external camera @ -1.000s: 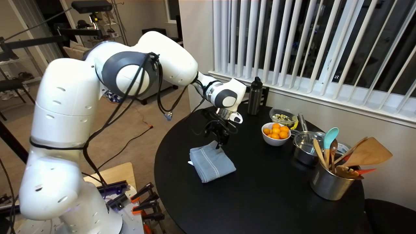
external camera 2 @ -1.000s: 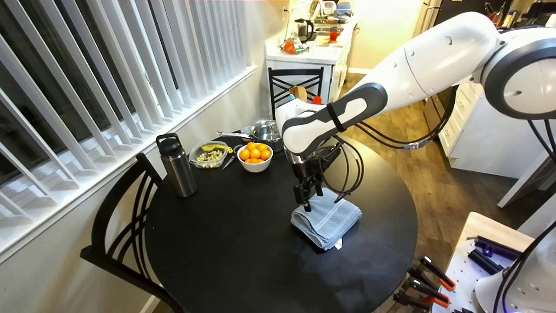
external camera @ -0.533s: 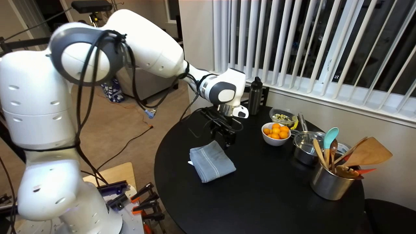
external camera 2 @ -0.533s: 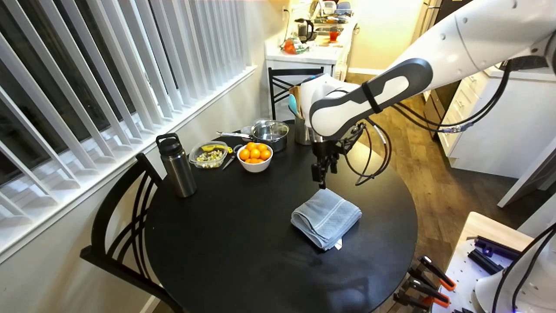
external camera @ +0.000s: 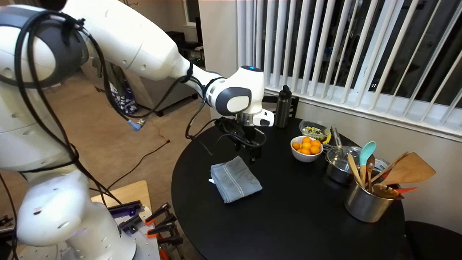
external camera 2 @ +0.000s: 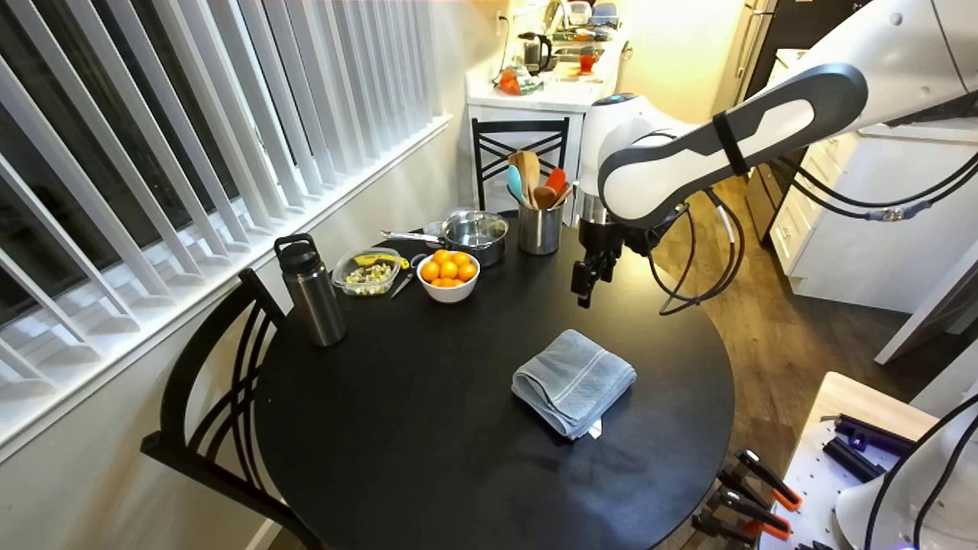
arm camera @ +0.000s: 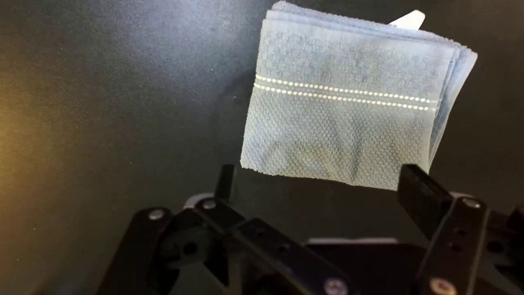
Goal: Fold the towel
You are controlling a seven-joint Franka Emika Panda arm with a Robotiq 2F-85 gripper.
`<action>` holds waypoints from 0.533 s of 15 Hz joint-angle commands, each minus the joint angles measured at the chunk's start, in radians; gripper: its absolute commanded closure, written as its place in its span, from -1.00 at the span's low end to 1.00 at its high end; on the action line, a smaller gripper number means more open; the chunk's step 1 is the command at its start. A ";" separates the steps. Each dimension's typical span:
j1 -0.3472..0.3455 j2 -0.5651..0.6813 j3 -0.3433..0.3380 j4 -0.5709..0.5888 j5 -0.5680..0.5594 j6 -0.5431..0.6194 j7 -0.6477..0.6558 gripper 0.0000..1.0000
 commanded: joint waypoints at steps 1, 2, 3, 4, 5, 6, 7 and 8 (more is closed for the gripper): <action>-0.006 -0.005 0.005 -0.002 -0.001 -0.002 0.001 -1.00; -0.006 -0.005 0.005 -0.001 -0.001 -0.002 0.001 -1.00; -0.006 -0.002 0.006 0.000 -0.001 -0.002 0.001 -1.00; -0.006 0.000 0.007 0.000 -0.001 -0.002 0.001 -1.00; -0.006 0.000 0.007 0.000 -0.001 -0.002 0.001 -1.00; -0.006 0.001 0.007 0.001 -0.001 -0.002 0.001 -1.00; -0.006 0.001 0.007 0.001 -0.001 -0.002 0.001 -1.00; -0.006 0.001 0.007 0.001 -0.001 -0.002 0.001 -1.00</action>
